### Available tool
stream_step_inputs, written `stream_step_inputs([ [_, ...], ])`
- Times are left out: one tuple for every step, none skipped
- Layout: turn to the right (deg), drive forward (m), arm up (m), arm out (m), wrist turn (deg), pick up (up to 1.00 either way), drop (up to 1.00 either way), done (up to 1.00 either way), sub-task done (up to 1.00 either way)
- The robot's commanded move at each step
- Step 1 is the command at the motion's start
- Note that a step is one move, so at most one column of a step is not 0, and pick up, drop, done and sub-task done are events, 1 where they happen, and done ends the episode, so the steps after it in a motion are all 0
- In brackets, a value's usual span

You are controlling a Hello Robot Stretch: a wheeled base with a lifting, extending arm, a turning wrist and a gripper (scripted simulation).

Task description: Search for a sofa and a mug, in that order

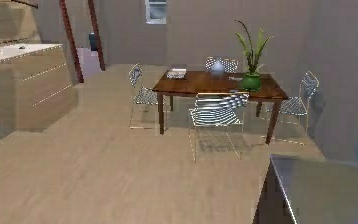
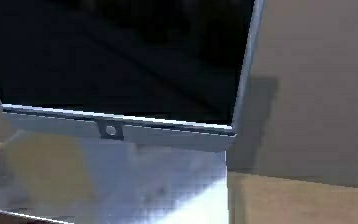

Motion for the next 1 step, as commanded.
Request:
stream_step_inputs([
  [-27.0,0.00,0.00,0.00,0.0,0.00,0.00,0.00,0.00],
])
